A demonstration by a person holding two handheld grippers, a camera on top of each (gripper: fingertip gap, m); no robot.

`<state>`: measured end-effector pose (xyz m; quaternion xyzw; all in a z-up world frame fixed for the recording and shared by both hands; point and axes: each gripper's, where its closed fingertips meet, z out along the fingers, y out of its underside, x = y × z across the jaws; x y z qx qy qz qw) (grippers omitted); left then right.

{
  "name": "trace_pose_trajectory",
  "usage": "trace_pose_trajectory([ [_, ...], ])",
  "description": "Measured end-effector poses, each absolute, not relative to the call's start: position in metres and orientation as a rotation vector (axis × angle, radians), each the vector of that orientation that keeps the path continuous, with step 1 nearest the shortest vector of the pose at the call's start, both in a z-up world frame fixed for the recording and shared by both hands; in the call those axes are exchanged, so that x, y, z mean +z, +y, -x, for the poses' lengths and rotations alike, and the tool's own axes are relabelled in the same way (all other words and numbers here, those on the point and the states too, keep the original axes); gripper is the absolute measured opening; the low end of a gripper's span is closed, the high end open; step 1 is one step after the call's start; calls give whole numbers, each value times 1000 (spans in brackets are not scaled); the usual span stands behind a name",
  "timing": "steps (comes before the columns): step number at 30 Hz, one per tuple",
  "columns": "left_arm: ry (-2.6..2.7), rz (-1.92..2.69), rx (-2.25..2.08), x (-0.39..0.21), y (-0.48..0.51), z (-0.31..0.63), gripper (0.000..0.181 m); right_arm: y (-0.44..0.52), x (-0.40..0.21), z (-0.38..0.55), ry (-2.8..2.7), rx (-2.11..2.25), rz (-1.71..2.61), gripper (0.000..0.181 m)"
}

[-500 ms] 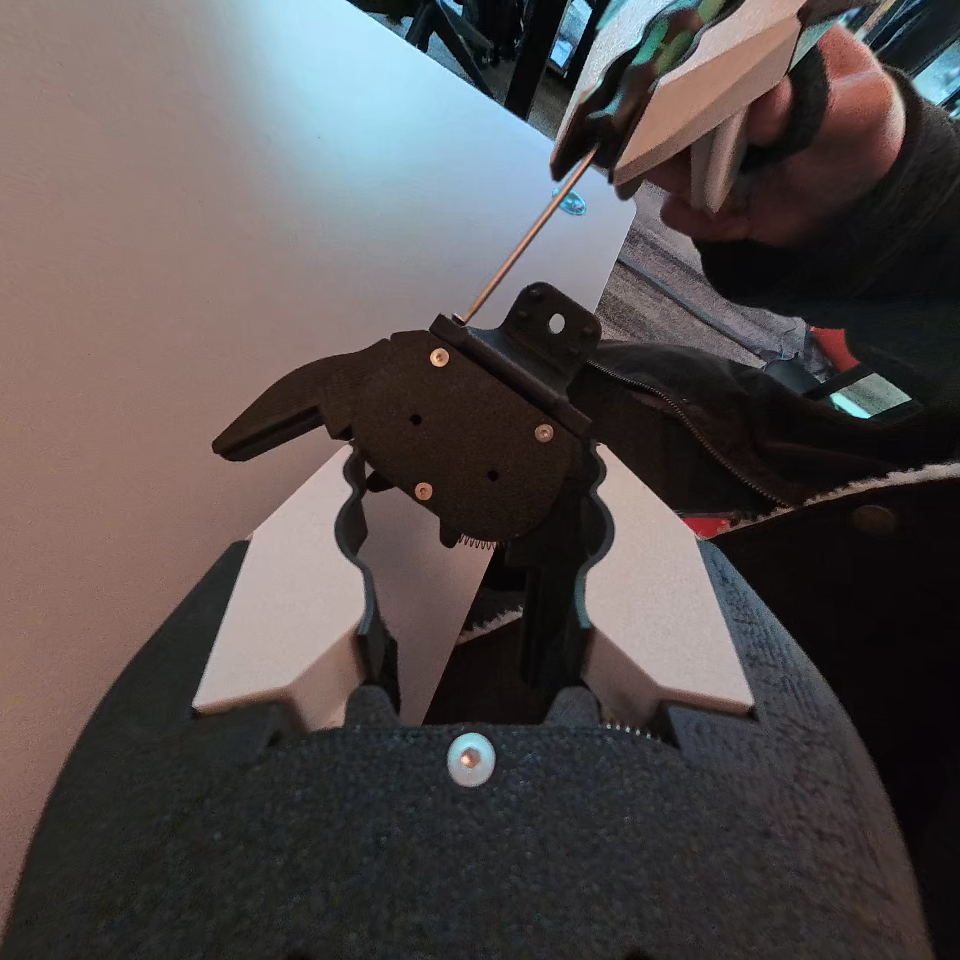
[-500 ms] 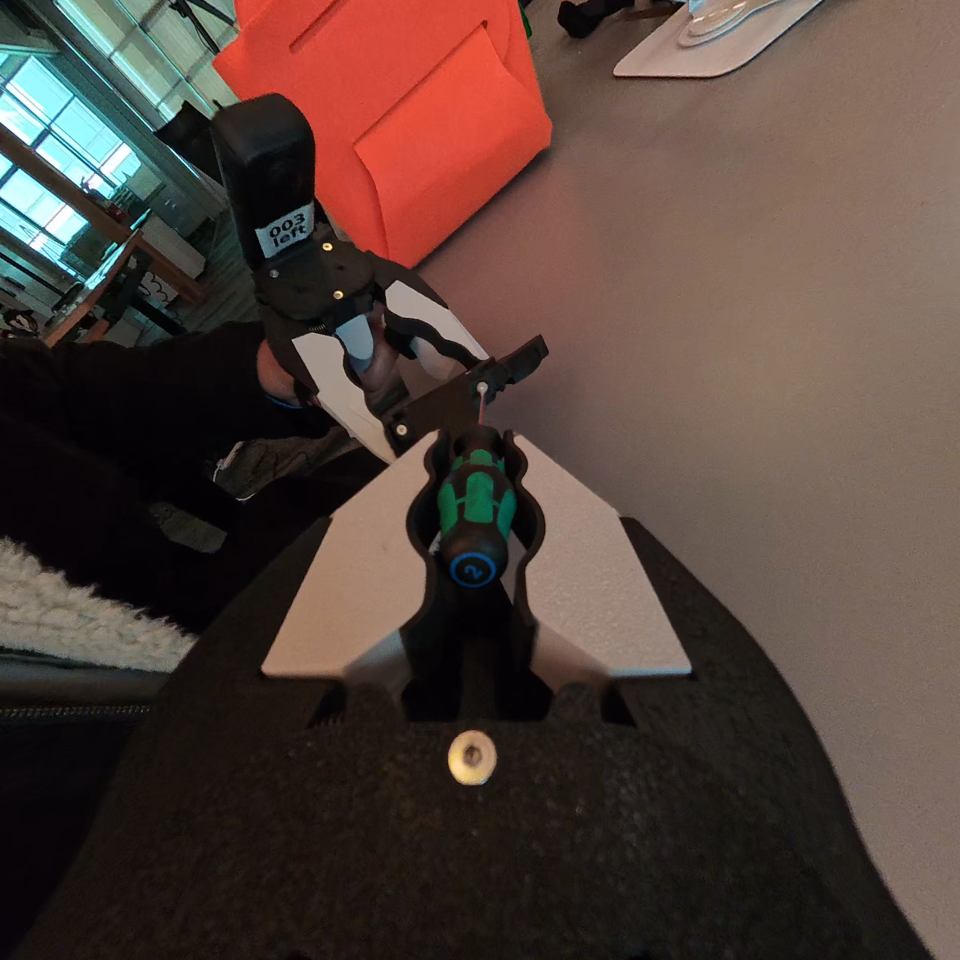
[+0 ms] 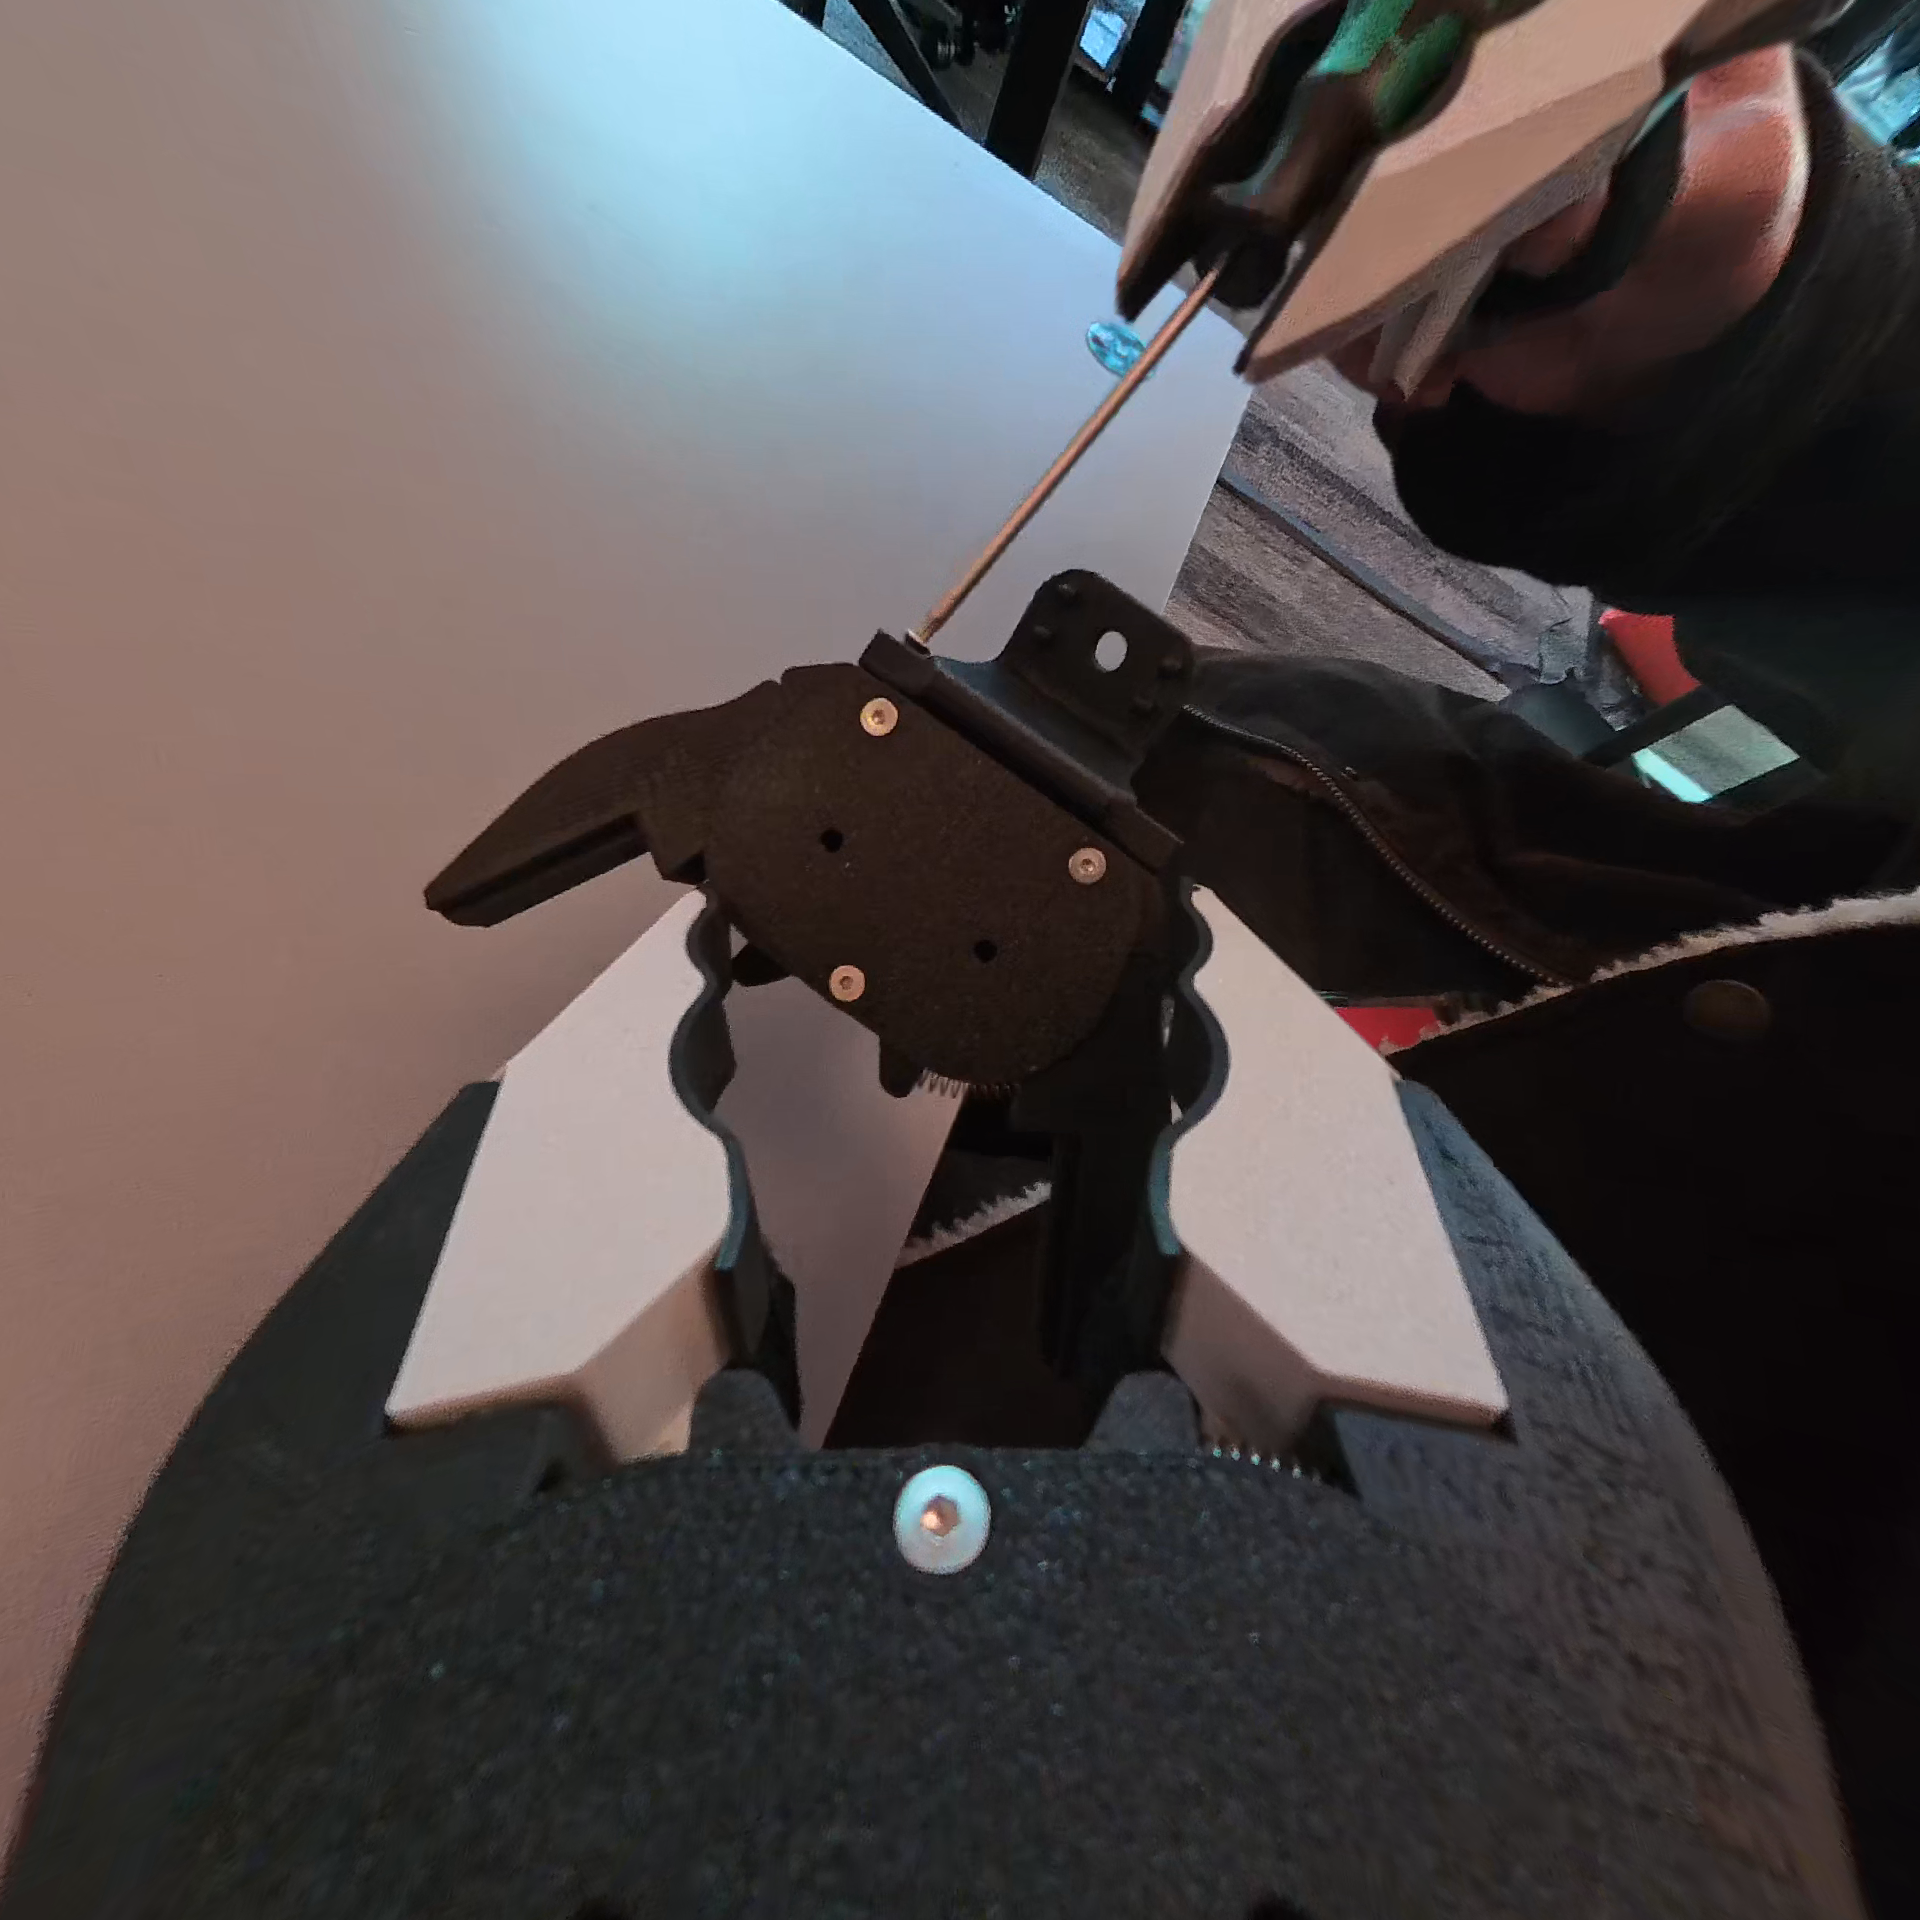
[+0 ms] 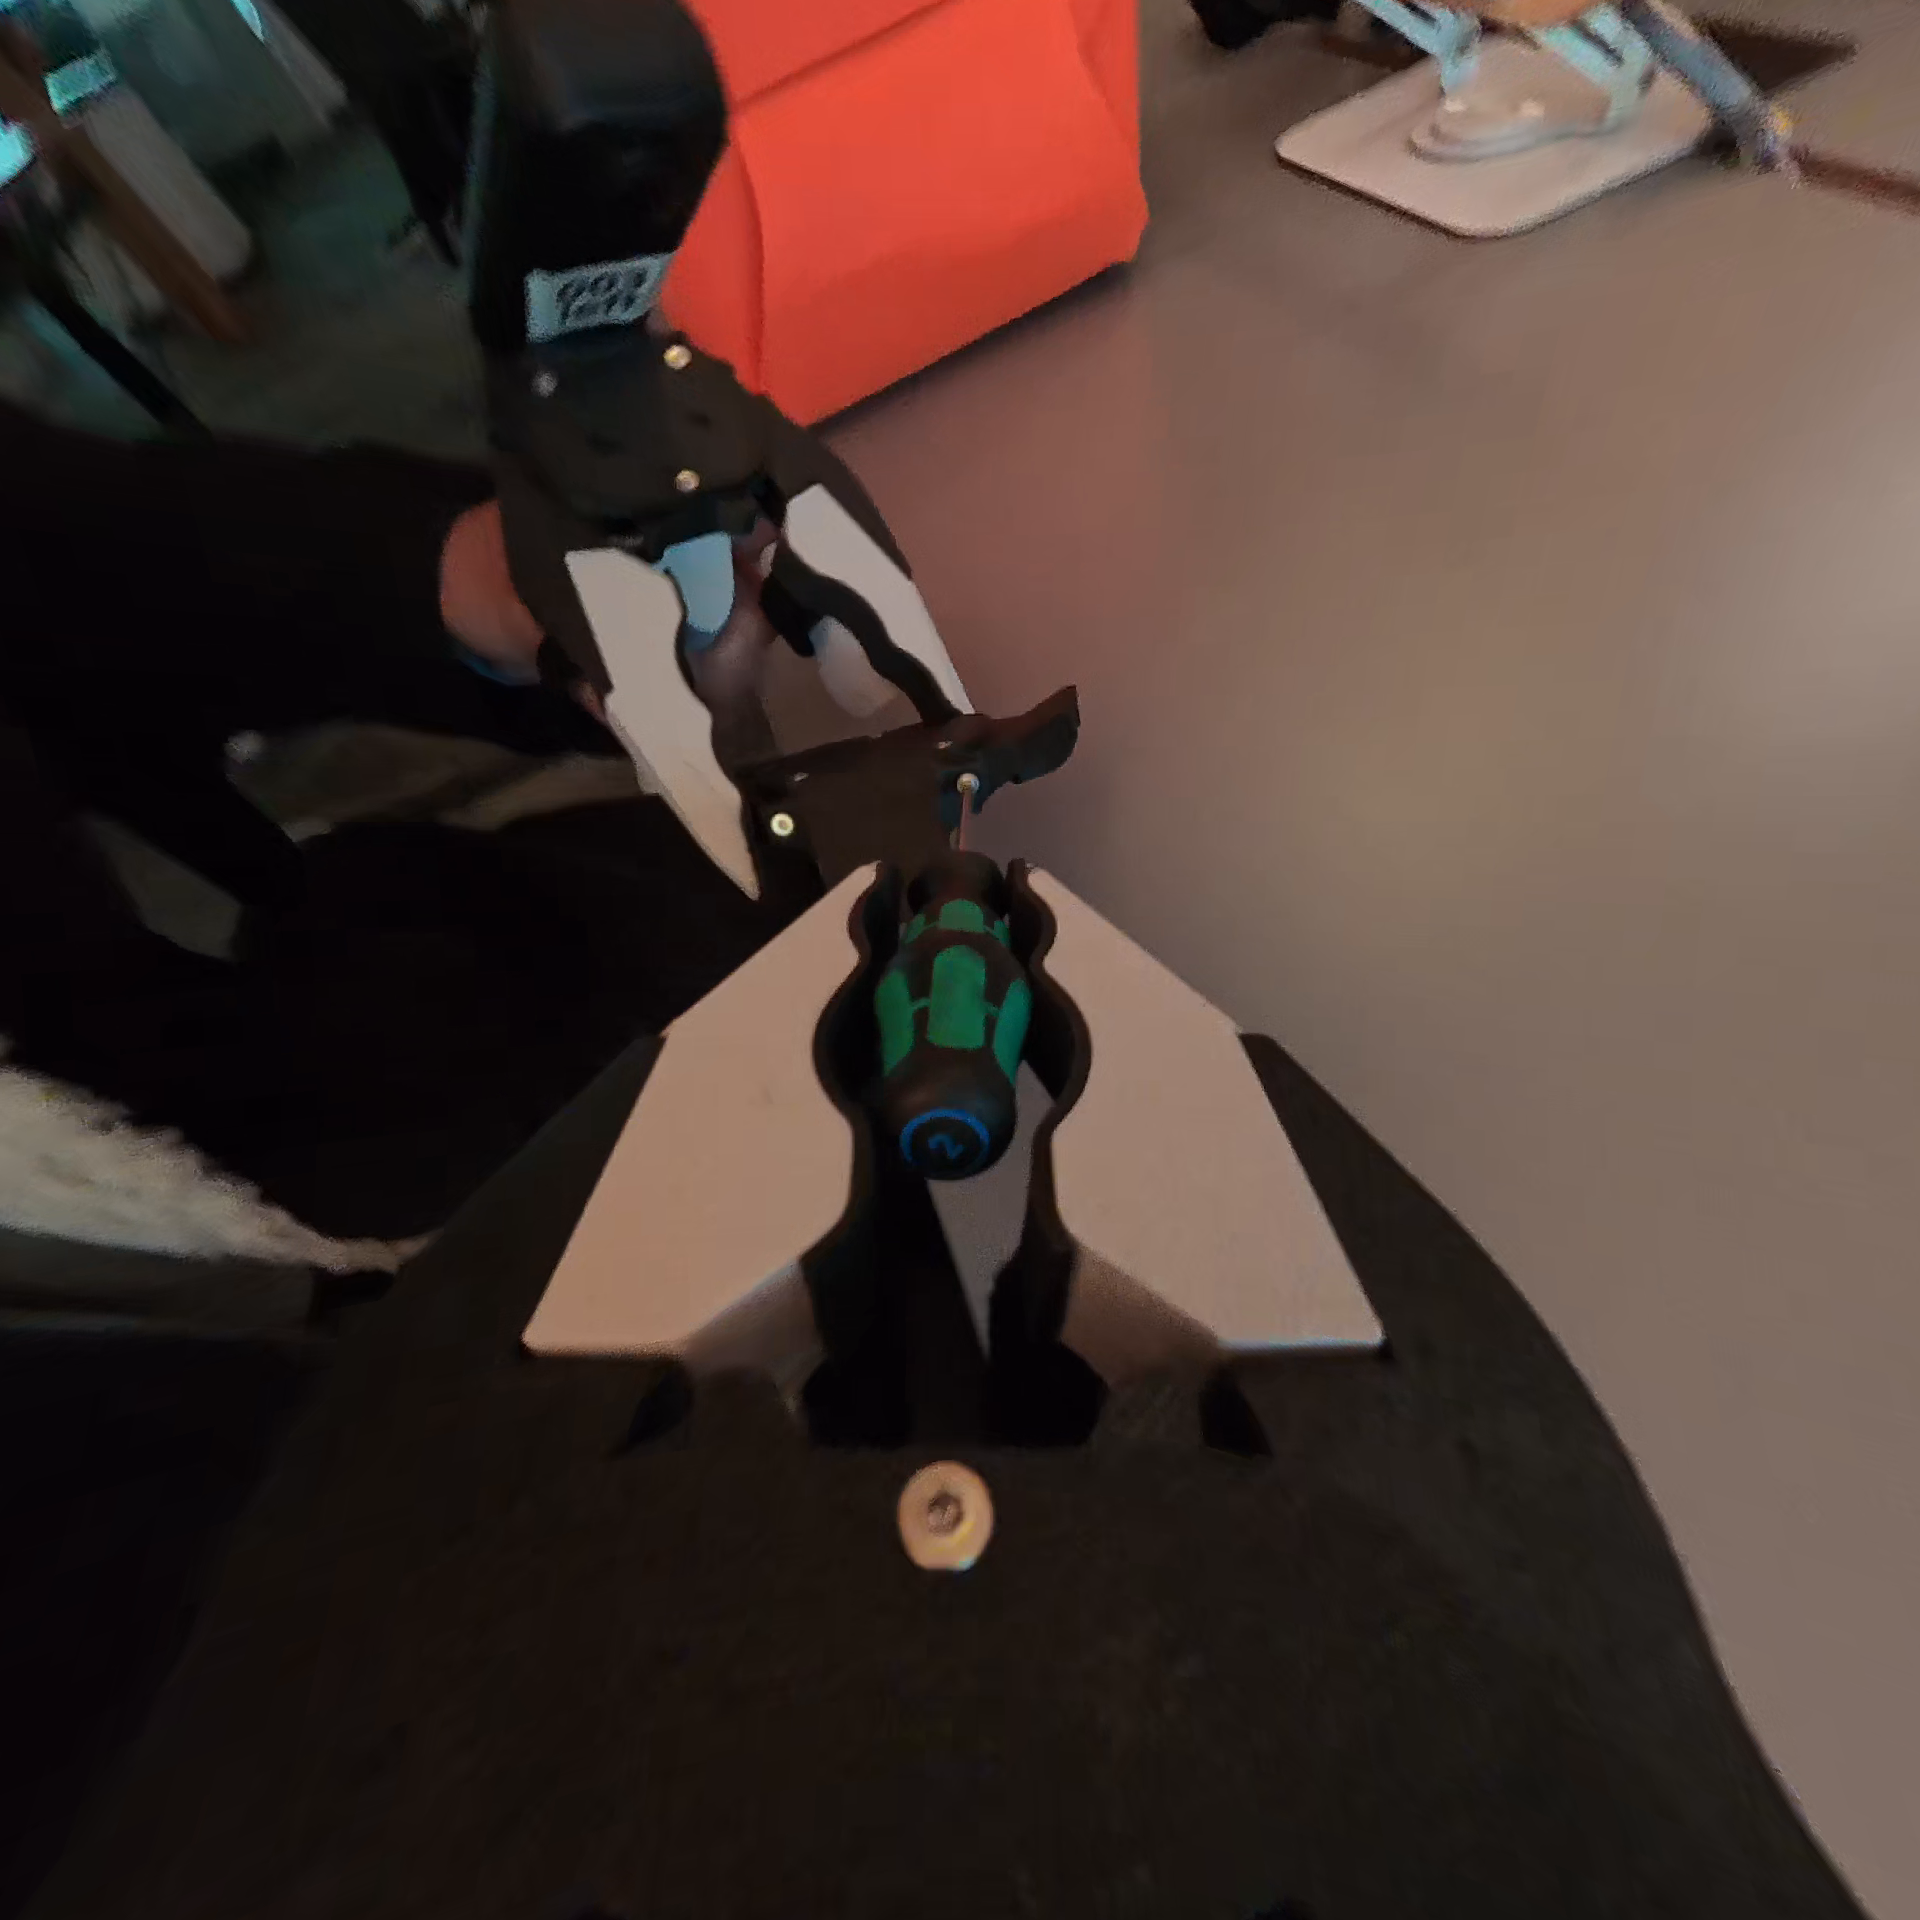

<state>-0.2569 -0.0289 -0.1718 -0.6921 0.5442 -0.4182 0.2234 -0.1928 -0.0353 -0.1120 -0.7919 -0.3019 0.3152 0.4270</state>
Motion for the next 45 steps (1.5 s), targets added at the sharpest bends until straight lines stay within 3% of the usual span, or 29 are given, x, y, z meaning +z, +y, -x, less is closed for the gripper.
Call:
trace_pose_trajectory([
  [7, 1494, 1951, -1235, -175, -32, 257, 85, -40, -116, 196, -1518, 208, 1527, 20],
  [15, 1510, 1932, -1273, -172, -34, 258, 85, -42, -115, 194, -1909, -224, 1002, 20],
  [22, 1495, 1938, -1270, -174, -29, 260, 85, -47, -97, 188, -1616, 137, 1377, 19],
  [25, 1506, 1902, -1168, -173, -24, 260, 85, -37, -106, 183, -1229, 506, 1809, 20],
  [30, 1517, 1860, -1084, -169, -20, 260, 85, -29, -108, 183, -505, 1039, 2030, 20],
  [45, 1539, 1843, -1008, -170, -21, 259, 85, -35, -117, 186, -231, 1178, 2109, 20],
])
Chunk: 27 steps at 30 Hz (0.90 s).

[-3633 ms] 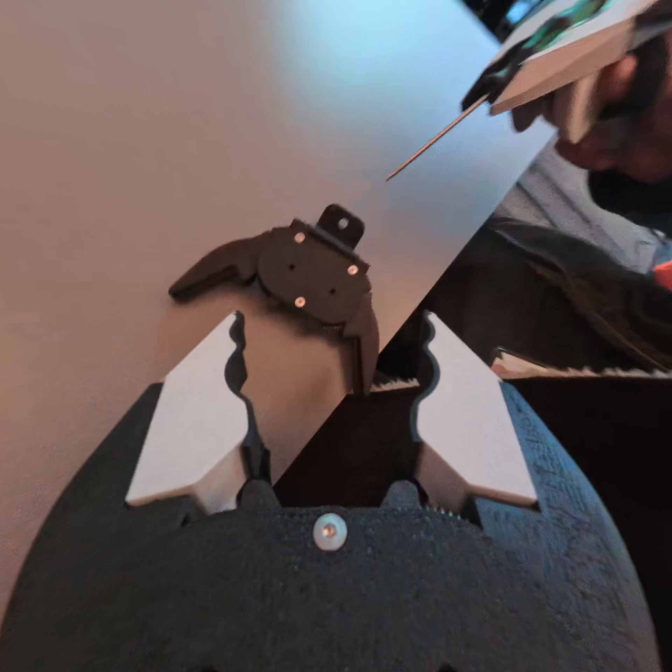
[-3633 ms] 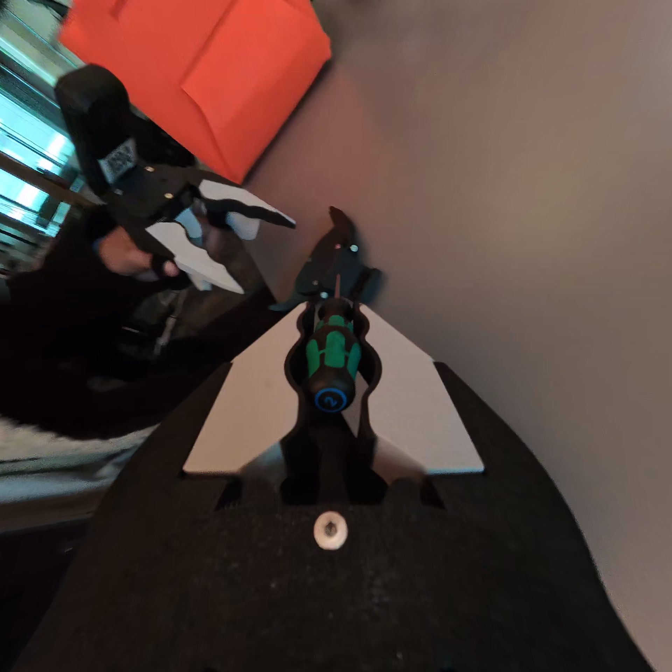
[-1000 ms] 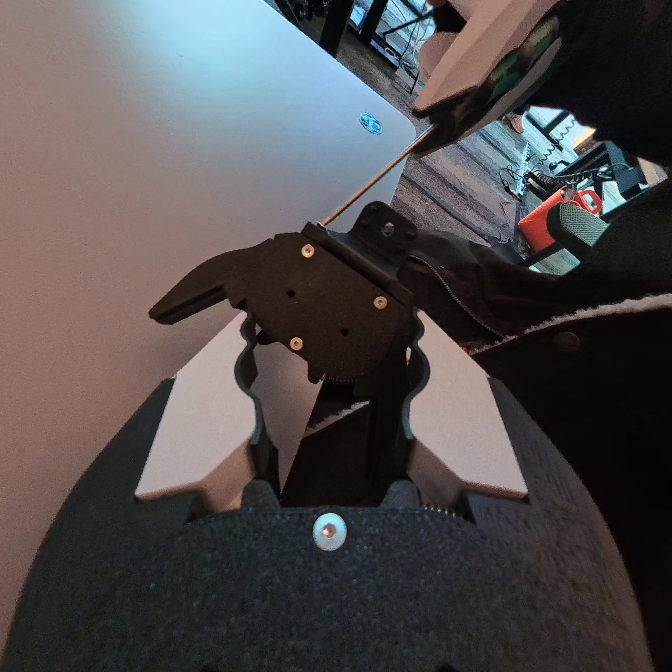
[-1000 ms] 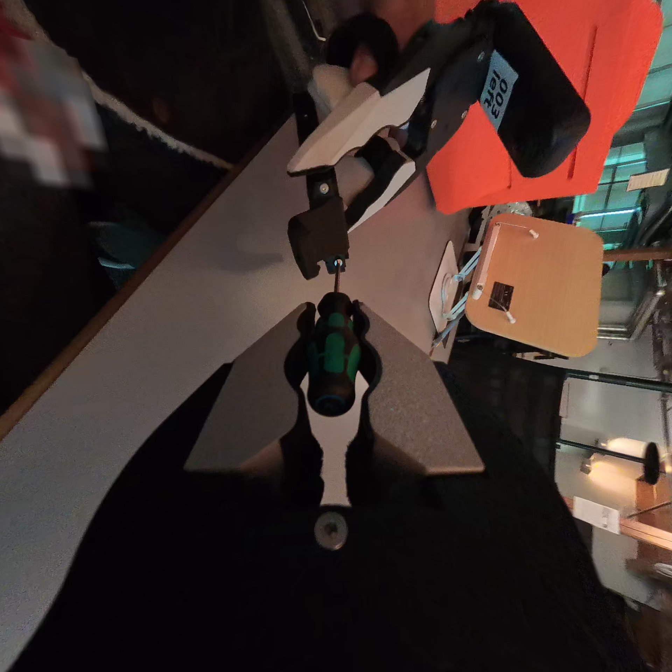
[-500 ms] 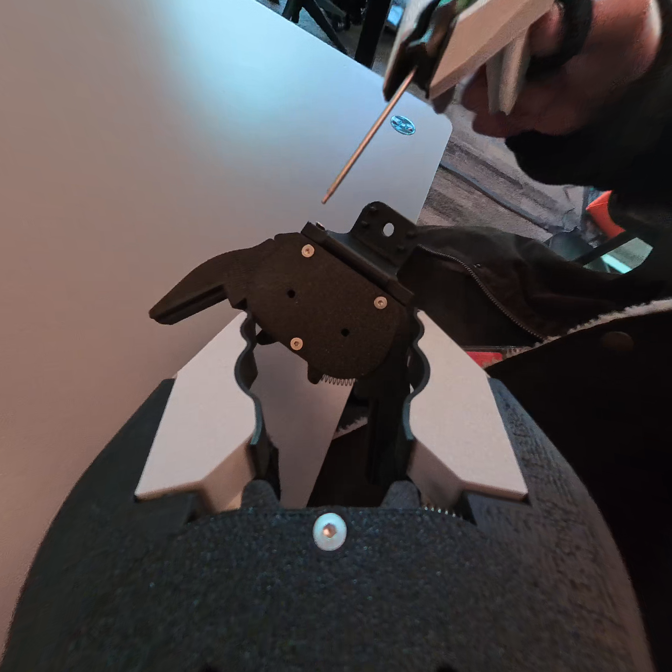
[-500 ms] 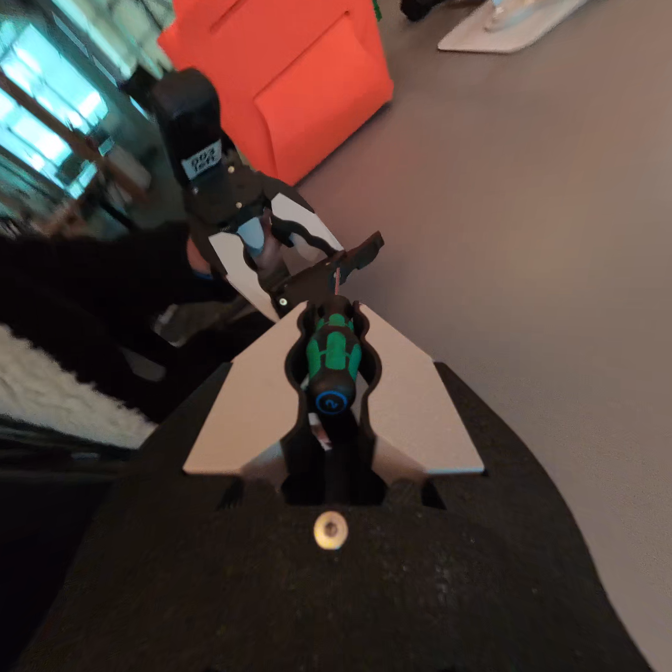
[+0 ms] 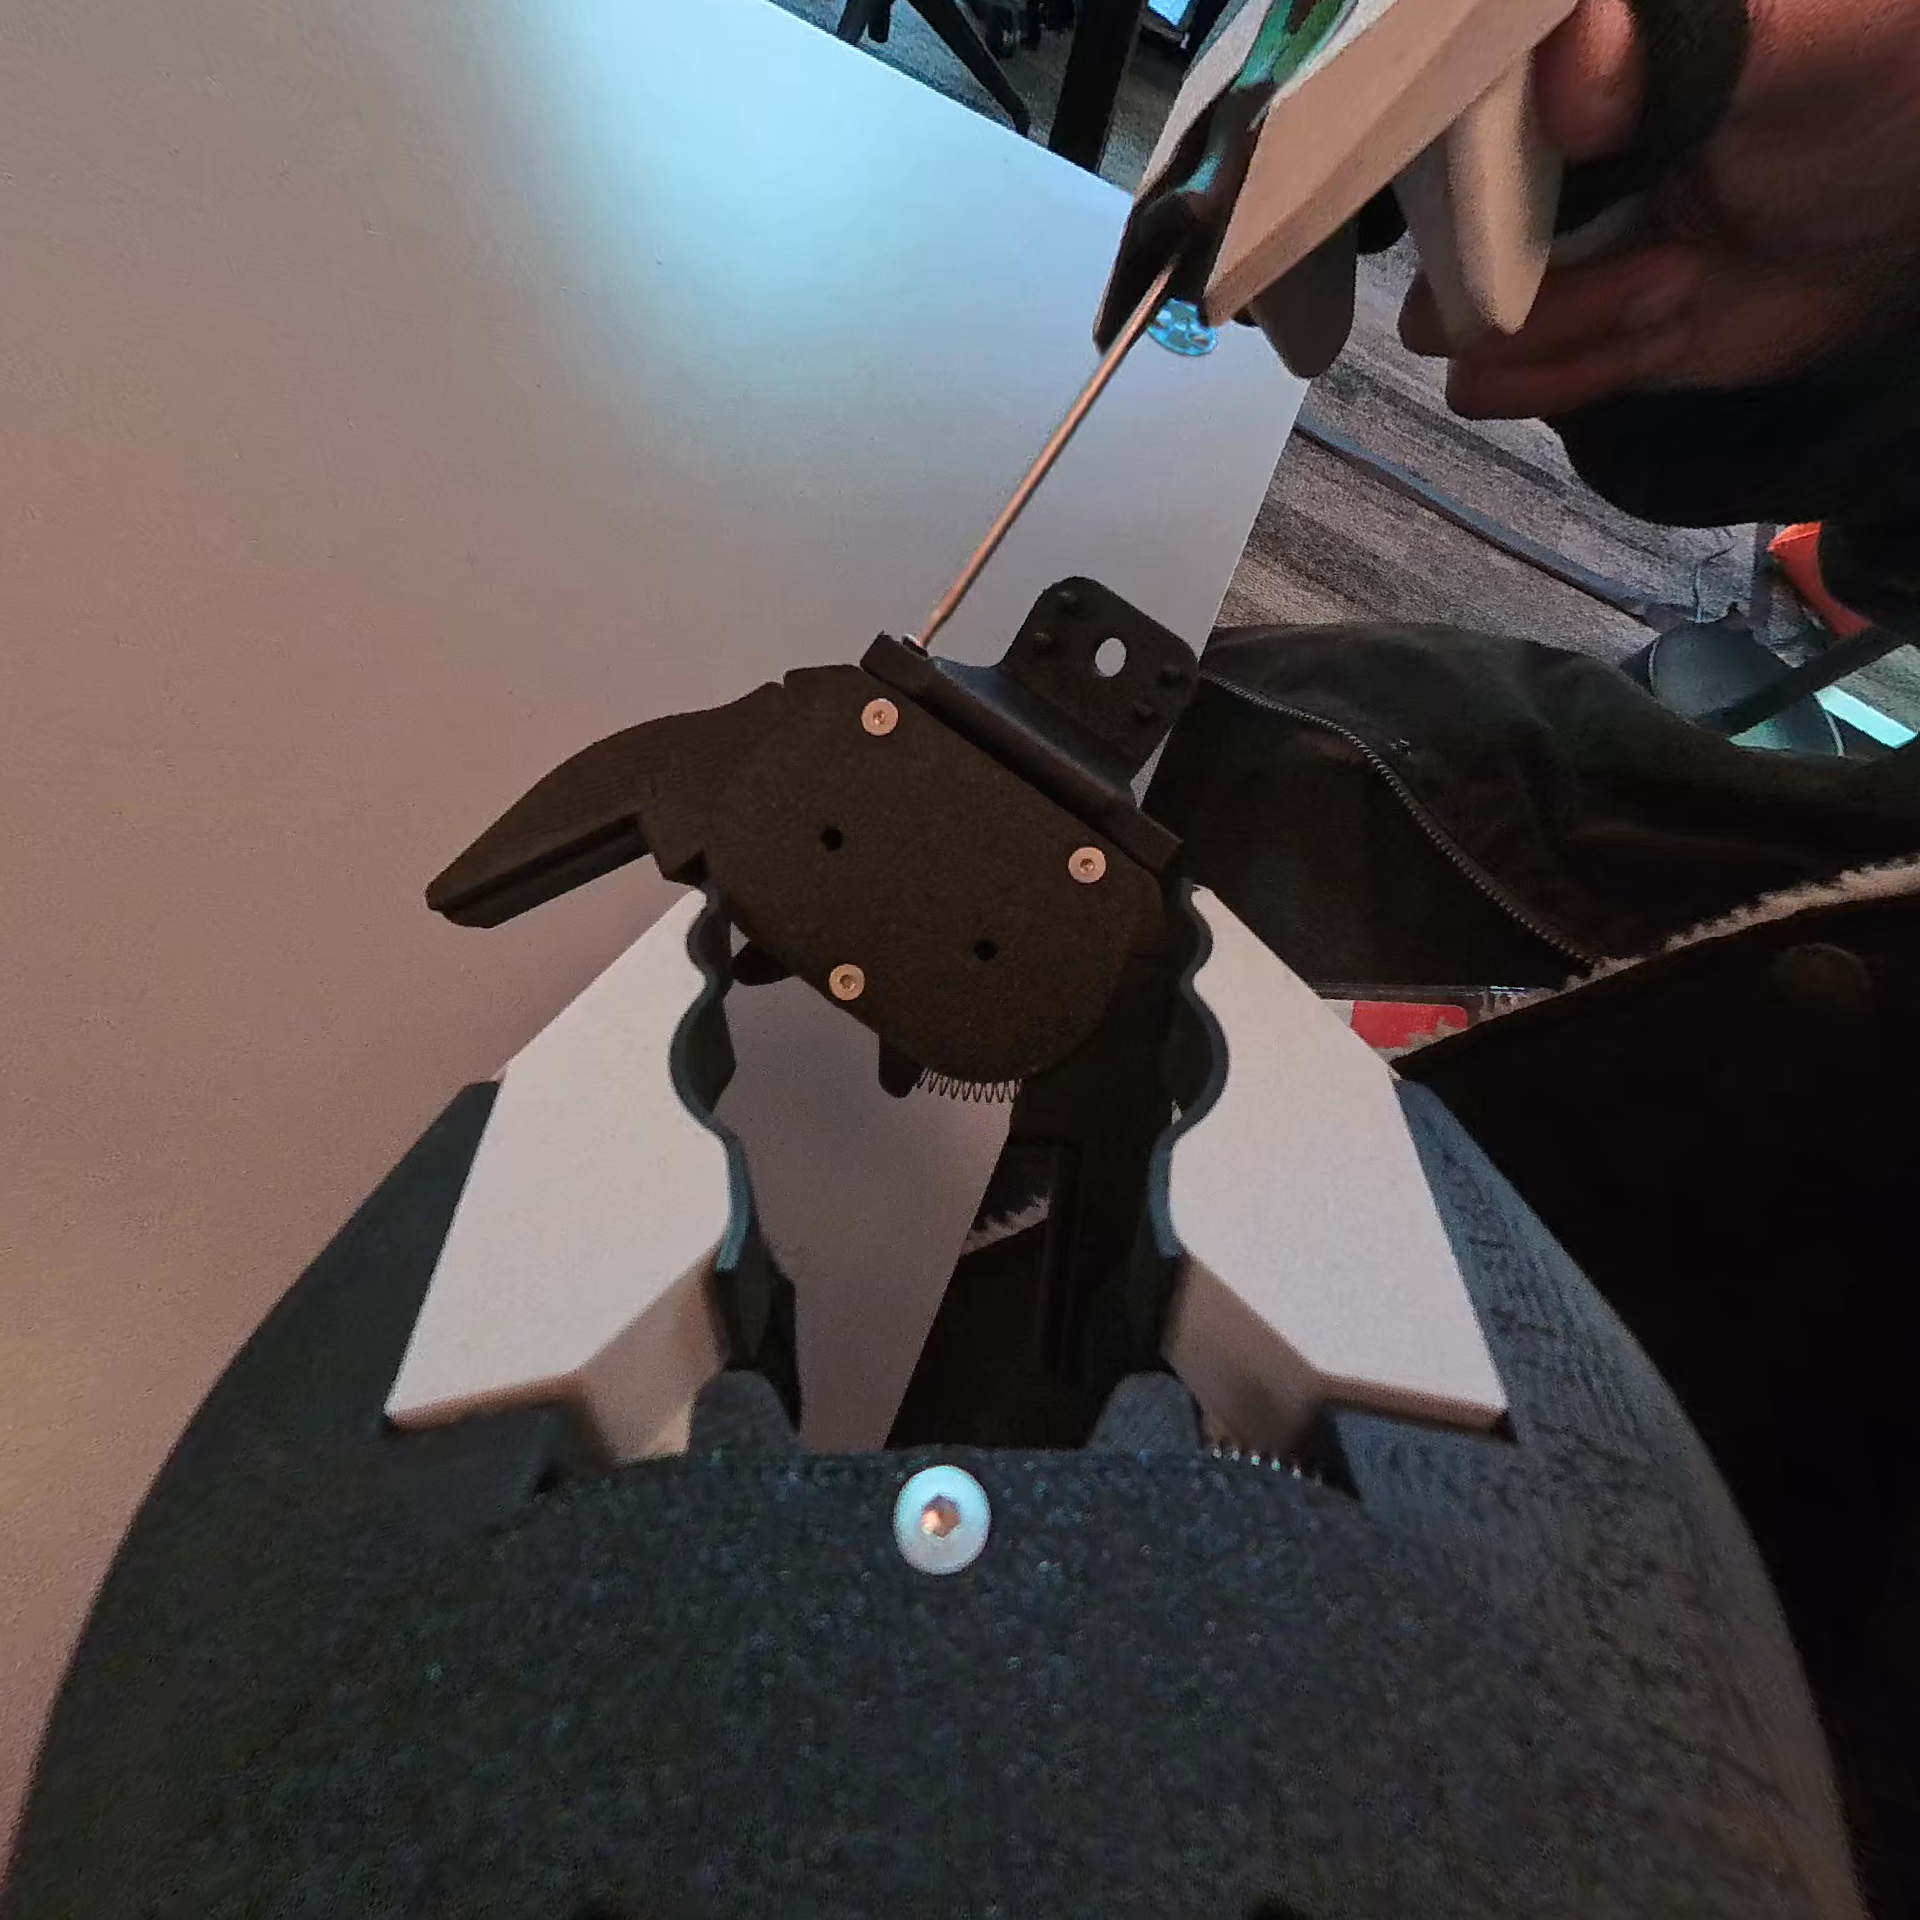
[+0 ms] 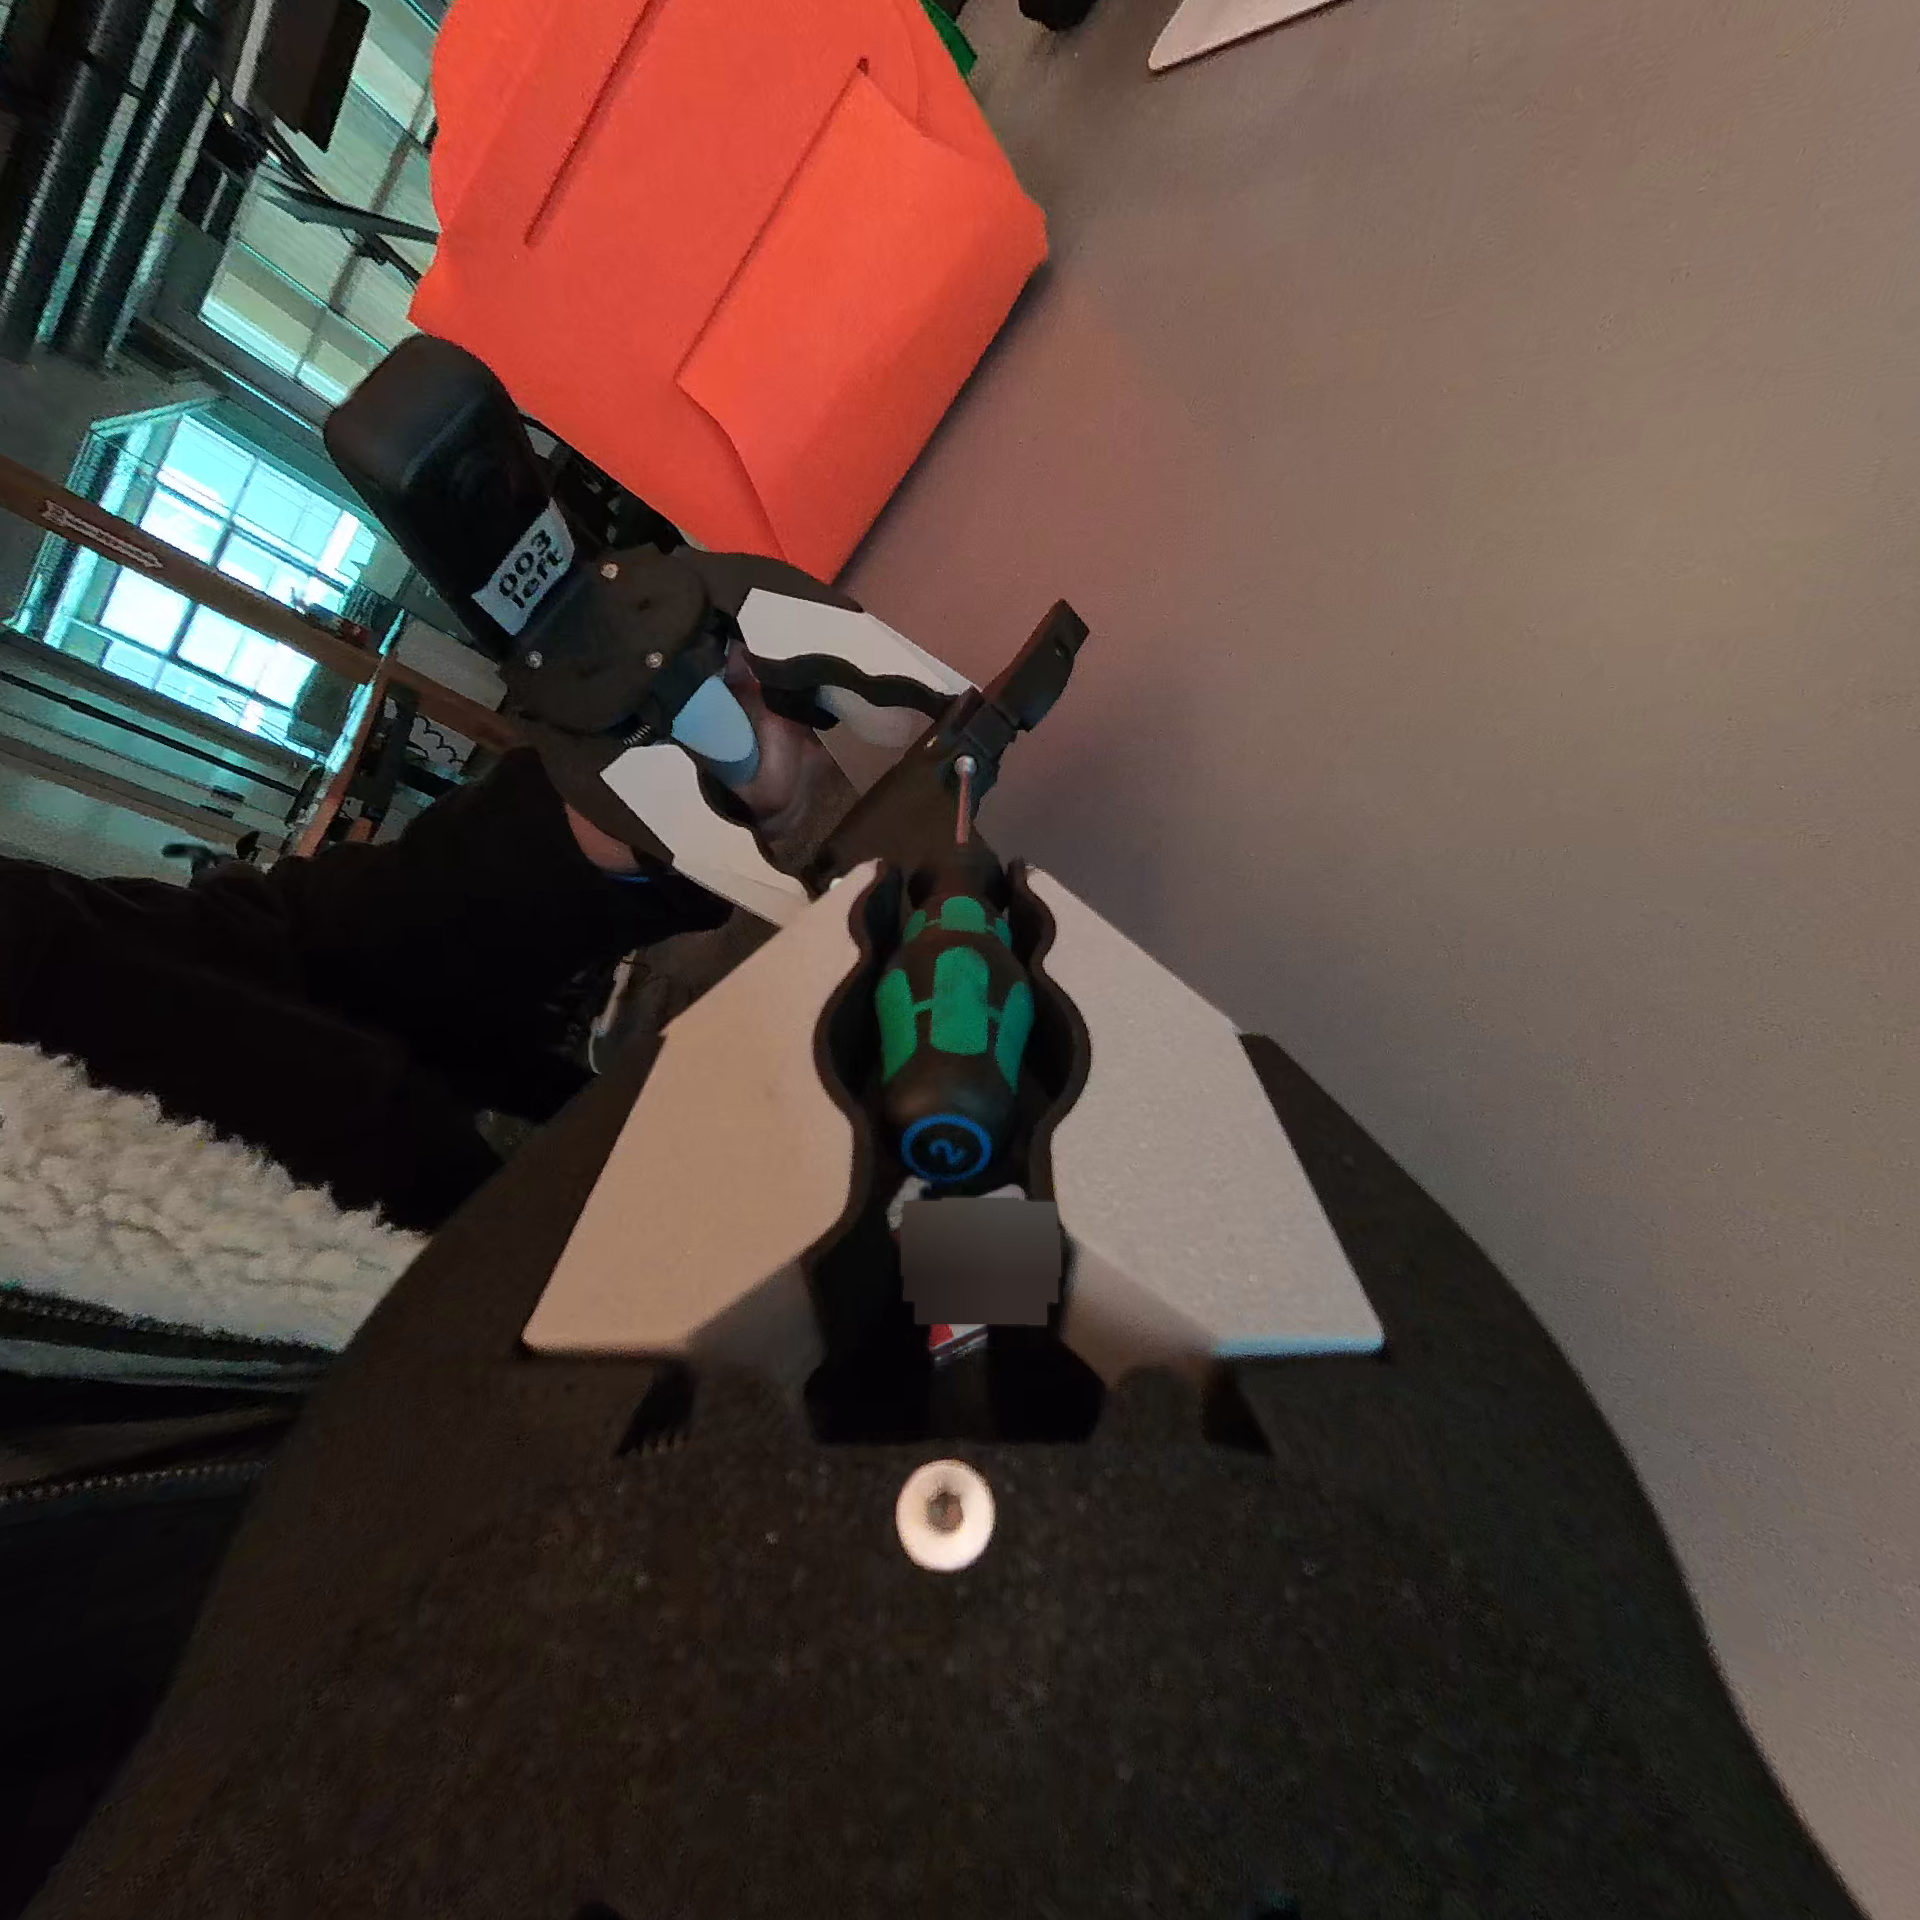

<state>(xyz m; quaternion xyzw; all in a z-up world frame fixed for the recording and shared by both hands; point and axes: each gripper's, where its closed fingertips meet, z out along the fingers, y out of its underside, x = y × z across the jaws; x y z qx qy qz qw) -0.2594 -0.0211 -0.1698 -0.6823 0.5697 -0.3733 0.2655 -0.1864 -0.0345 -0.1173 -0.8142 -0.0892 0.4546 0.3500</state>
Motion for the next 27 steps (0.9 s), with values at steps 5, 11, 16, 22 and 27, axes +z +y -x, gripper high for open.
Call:
trace_pose_trajectory([
  [5, 1540, 1845, -1012, -170, -22, 259, 85, -35, -118, 187, -232, 1171, 2106, 20],
  [11, 1544, 1857, -1018, -171, -22, 261, 84, -37, -120, 191, -362, 1081, 2105, 20],
  [16, 1543, 1858, -1051, -169, -25, 261, 84, -41, -118, 193, -803, 739, 1976, 20],
  [22, 1579, 1846, -1056, -171, -31, 260, 84, -48, -119, 191, -1448, 163, 1520, 20],
  [27, 1576, 1832, -1076, -167, -32, 259, 84, -51, -115, 190, -1711, -219, 1152, 19],
])
